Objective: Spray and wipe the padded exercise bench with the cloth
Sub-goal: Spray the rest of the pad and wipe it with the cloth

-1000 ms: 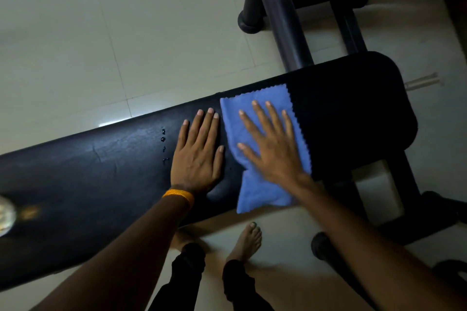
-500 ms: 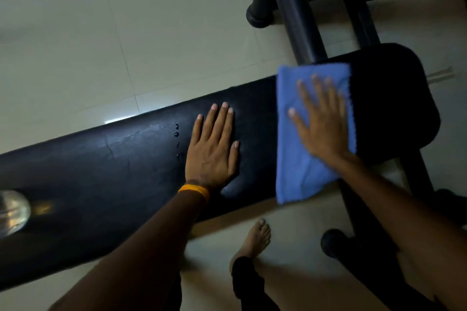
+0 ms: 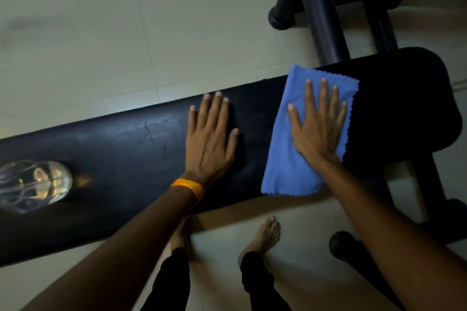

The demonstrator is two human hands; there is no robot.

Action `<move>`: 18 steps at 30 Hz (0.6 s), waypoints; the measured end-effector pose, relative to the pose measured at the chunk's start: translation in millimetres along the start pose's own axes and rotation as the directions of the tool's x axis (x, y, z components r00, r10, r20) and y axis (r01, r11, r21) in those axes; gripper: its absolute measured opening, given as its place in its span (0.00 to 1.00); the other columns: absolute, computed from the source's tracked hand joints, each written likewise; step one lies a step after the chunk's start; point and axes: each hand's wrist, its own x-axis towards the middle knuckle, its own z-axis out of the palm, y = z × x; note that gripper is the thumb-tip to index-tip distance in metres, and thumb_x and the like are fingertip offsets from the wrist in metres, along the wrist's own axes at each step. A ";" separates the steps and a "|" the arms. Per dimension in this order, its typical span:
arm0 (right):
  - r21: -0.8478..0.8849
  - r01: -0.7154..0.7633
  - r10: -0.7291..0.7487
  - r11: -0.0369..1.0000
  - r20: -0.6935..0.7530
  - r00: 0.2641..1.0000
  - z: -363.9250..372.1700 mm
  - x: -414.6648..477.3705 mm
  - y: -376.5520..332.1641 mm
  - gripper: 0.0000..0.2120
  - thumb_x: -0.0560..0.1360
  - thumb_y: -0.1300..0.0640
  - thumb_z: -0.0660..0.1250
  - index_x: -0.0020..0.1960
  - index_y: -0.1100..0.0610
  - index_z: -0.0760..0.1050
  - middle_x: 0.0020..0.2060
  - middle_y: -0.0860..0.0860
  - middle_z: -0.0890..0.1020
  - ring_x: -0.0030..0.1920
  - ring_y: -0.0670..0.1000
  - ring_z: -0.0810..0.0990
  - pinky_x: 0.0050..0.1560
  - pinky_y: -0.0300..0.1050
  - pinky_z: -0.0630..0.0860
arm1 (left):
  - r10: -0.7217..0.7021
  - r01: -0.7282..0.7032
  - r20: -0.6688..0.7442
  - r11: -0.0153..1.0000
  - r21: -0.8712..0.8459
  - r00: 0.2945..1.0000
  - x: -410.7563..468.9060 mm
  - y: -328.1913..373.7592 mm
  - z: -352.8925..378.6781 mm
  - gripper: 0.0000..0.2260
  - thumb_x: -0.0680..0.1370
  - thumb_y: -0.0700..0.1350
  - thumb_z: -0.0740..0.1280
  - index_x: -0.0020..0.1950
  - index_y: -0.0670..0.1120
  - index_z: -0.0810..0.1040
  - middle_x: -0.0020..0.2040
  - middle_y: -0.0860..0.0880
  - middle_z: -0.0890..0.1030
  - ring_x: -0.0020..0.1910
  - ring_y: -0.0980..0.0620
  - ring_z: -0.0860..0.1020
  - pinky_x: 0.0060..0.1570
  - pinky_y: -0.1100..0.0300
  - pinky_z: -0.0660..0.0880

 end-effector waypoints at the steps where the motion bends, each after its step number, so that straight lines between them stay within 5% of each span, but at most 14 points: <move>1: 0.014 -0.082 0.083 0.996 -0.020 0.996 1.0 -1.3 -14.8 0.32 0.81 0.36 0.46 0.82 0.49 0.51 0.81 0.54 0.54 0.81 0.59 0.51 0.77 0.66 0.52 | -0.045 0.045 -0.015 0.999 0.014 0.999 -4.8 -14.0 -4.9 0.29 0.83 0.54 0.55 0.80 0.40 0.62 0.81 0.41 0.61 0.81 0.41 0.57 0.79 0.40 0.51; 3: 0.018 -0.086 0.087 0.996 -0.038 0.996 1.7 -23.9 -48.9 0.32 0.82 0.36 0.46 0.82 0.49 0.51 0.81 0.55 0.54 0.81 0.59 0.51 0.77 0.67 0.51 | -0.127 0.128 -0.027 0.991 0.037 0.991 -13.6 -40.3 -13.9 0.30 0.83 0.55 0.54 0.81 0.40 0.61 0.82 0.42 0.60 0.82 0.41 0.56 0.79 0.39 0.50; 8: 0.004 0.365 -0.364 0.931 0.089 0.927 1.3 -76.6 -61.5 0.33 0.81 0.34 0.47 0.82 0.47 0.50 0.82 0.53 0.51 0.81 0.59 0.47 0.79 0.64 0.47 | -0.203 0.200 0.037 0.977 0.079 0.978 -42.2 -83.7 -20.8 0.32 0.82 0.59 0.52 0.82 0.42 0.57 0.83 0.43 0.55 0.83 0.42 0.52 0.79 0.38 0.49; 10: 0.019 0.353 -0.354 0.935 0.064 0.933 4.2 -45.6 -46.2 0.33 0.81 0.34 0.47 0.81 0.47 0.51 0.82 0.52 0.52 0.81 0.59 0.49 0.79 0.62 0.49 | -0.176 0.171 0.047 0.980 0.105 0.983 -49.1 -87.4 -17.6 0.33 0.83 0.59 0.52 0.83 0.42 0.55 0.83 0.43 0.55 0.83 0.42 0.50 0.80 0.39 0.48; 15: 0.052 -0.078 0.082 0.996 -0.072 0.994 6.7 -1.4 -80.3 0.32 0.81 0.35 0.47 0.81 0.48 0.56 0.81 0.54 0.57 0.80 0.60 0.53 0.77 0.67 0.53 | -0.165 0.163 0.008 0.979 0.119 0.986 -49.3 -85.9 -14.0 0.32 0.83 0.59 0.52 0.83 0.43 0.54 0.84 0.44 0.54 0.83 0.43 0.49 0.80 0.41 0.46; 18: 0.002 0.210 -0.210 0.978 0.000 0.978 5.8 -59.8 -114.4 0.32 0.82 0.36 0.46 0.82 0.48 0.51 0.81 0.54 0.52 0.81 0.60 0.49 0.78 0.66 0.48 | -0.172 0.171 -0.007 0.981 0.090 0.985 -49.1 -87.8 -14.6 0.32 0.83 0.58 0.53 0.83 0.43 0.55 0.83 0.44 0.54 0.83 0.44 0.50 0.80 0.41 0.46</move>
